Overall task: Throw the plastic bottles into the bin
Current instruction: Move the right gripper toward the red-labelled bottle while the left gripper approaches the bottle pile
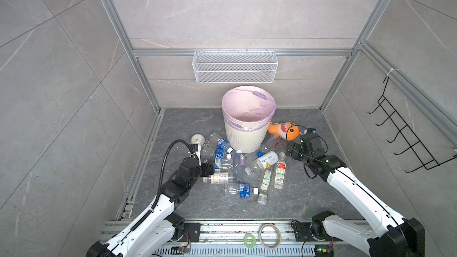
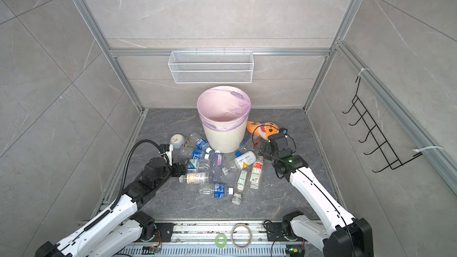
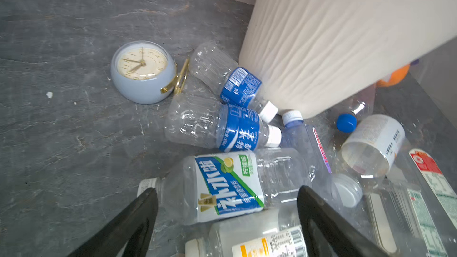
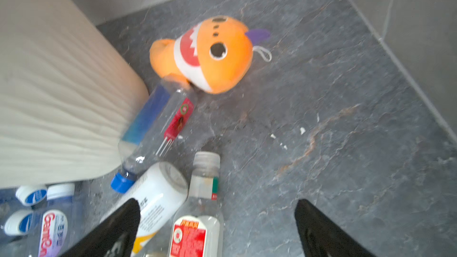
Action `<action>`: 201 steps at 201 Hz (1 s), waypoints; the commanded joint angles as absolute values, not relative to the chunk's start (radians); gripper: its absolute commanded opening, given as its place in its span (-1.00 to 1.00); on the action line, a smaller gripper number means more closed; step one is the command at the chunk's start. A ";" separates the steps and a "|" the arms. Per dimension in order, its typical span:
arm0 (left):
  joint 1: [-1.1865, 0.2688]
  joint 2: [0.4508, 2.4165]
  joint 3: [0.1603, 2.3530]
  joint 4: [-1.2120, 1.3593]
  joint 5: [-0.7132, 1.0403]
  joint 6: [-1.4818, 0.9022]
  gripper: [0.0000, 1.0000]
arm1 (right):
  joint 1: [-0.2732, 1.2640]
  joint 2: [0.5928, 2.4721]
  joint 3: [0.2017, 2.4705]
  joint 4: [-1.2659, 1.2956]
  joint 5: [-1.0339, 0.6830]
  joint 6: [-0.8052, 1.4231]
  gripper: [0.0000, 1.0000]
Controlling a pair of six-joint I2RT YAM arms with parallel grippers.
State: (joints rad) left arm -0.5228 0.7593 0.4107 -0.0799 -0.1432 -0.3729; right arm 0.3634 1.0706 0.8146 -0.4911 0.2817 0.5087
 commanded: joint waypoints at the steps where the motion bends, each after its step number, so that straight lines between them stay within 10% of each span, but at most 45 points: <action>1: -0.531 0.694 0.376 -0.075 -0.035 -0.323 0.77 | 0.403 1.020 0.758 -0.548 0.247 0.564 0.99; 201: -0.538 0.781 0.316 0.062 0.189 -0.316 0.85 | 0.564 1.005 0.606 -0.576 0.188 0.721 0.88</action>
State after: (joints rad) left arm -0.5350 0.7727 0.2909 0.0162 0.1638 -0.3401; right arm 0.5499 0.9916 0.6243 -0.5873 0.1932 0.6880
